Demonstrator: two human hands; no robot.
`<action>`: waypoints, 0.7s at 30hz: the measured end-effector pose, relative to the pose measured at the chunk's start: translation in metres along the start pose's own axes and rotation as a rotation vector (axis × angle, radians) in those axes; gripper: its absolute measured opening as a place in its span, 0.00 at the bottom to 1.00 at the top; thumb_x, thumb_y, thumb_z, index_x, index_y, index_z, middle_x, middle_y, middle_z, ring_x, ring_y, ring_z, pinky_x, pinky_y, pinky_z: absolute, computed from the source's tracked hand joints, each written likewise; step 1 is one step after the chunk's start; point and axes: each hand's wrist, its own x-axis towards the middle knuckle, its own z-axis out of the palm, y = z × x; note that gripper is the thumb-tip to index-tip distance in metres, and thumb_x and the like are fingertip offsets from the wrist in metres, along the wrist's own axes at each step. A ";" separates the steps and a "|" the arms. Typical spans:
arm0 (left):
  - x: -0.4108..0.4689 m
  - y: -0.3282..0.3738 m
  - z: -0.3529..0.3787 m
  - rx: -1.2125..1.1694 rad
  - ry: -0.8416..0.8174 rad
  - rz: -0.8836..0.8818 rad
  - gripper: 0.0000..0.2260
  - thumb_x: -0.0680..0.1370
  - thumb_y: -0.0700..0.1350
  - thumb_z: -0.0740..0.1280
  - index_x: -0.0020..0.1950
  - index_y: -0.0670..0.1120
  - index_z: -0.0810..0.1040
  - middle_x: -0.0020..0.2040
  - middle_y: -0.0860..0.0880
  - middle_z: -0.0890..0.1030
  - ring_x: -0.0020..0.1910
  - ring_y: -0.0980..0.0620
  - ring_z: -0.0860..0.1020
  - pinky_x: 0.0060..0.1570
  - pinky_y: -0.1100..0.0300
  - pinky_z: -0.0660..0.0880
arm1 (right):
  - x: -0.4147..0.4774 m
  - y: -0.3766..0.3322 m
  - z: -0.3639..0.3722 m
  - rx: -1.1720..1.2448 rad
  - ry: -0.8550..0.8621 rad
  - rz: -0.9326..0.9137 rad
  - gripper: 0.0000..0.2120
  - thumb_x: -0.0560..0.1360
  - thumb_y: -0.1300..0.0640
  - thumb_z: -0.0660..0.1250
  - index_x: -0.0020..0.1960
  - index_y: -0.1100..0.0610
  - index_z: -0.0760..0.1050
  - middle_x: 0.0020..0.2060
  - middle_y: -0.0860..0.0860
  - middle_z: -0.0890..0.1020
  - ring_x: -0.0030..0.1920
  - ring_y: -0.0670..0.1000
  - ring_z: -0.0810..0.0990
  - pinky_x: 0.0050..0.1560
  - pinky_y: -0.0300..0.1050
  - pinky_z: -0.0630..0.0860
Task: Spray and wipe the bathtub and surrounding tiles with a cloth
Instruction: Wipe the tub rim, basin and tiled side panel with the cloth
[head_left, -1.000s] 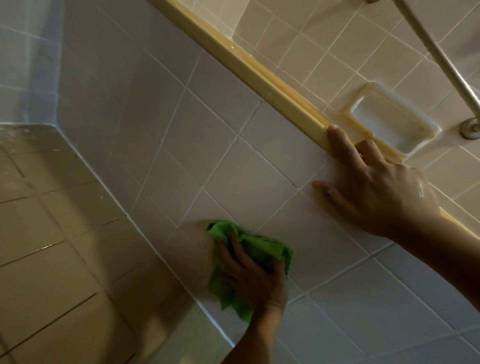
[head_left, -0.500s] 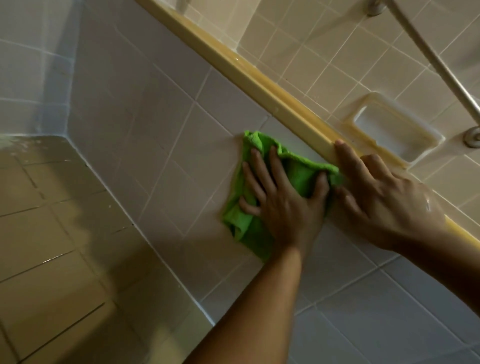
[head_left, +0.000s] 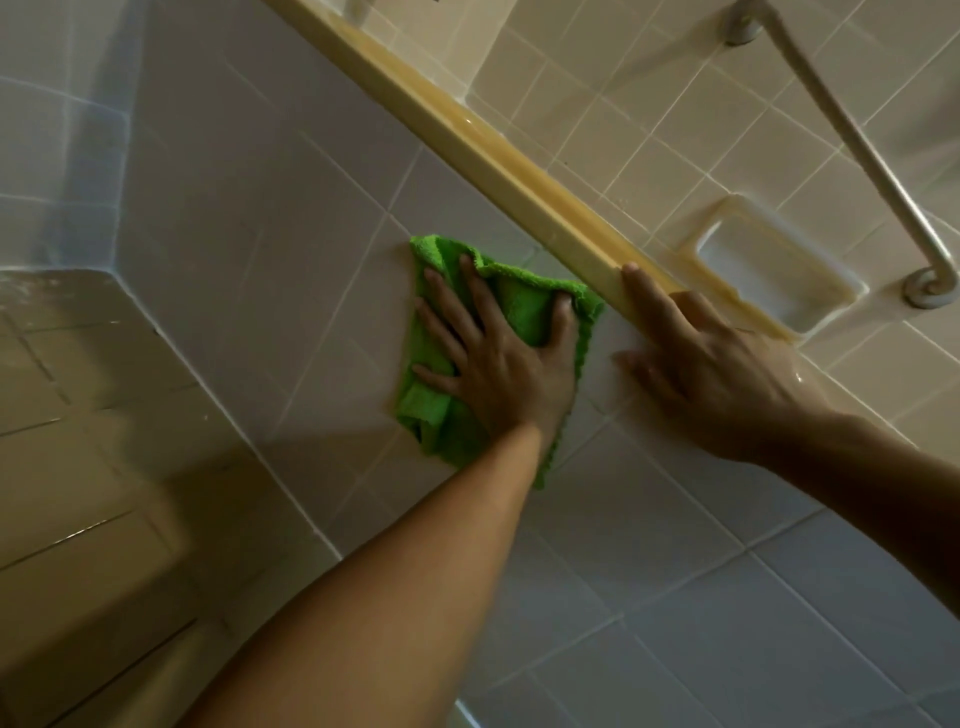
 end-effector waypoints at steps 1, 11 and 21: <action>0.006 -0.005 -0.001 -0.001 -0.003 -0.031 0.46 0.71 0.75 0.50 0.84 0.52 0.54 0.85 0.50 0.45 0.83 0.46 0.46 0.71 0.25 0.51 | 0.005 -0.002 0.000 -0.001 -0.002 -0.004 0.35 0.80 0.31 0.44 0.81 0.41 0.35 0.62 0.54 0.71 0.42 0.58 0.77 0.36 0.56 0.79; 0.038 -0.074 -0.005 -0.003 -0.007 -0.037 0.43 0.74 0.72 0.52 0.84 0.51 0.52 0.85 0.49 0.45 0.83 0.45 0.48 0.72 0.27 0.50 | 0.045 -0.021 -0.004 -0.034 0.004 -0.006 0.39 0.78 0.31 0.49 0.80 0.41 0.33 0.63 0.54 0.69 0.44 0.59 0.78 0.37 0.55 0.79; 0.043 -0.151 -0.006 0.039 -0.042 -0.237 0.44 0.72 0.71 0.47 0.84 0.49 0.54 0.84 0.50 0.48 0.82 0.47 0.50 0.71 0.26 0.54 | 0.071 -0.032 -0.002 -0.069 0.030 0.010 0.42 0.76 0.28 0.51 0.80 0.41 0.34 0.65 0.55 0.69 0.43 0.61 0.77 0.35 0.51 0.73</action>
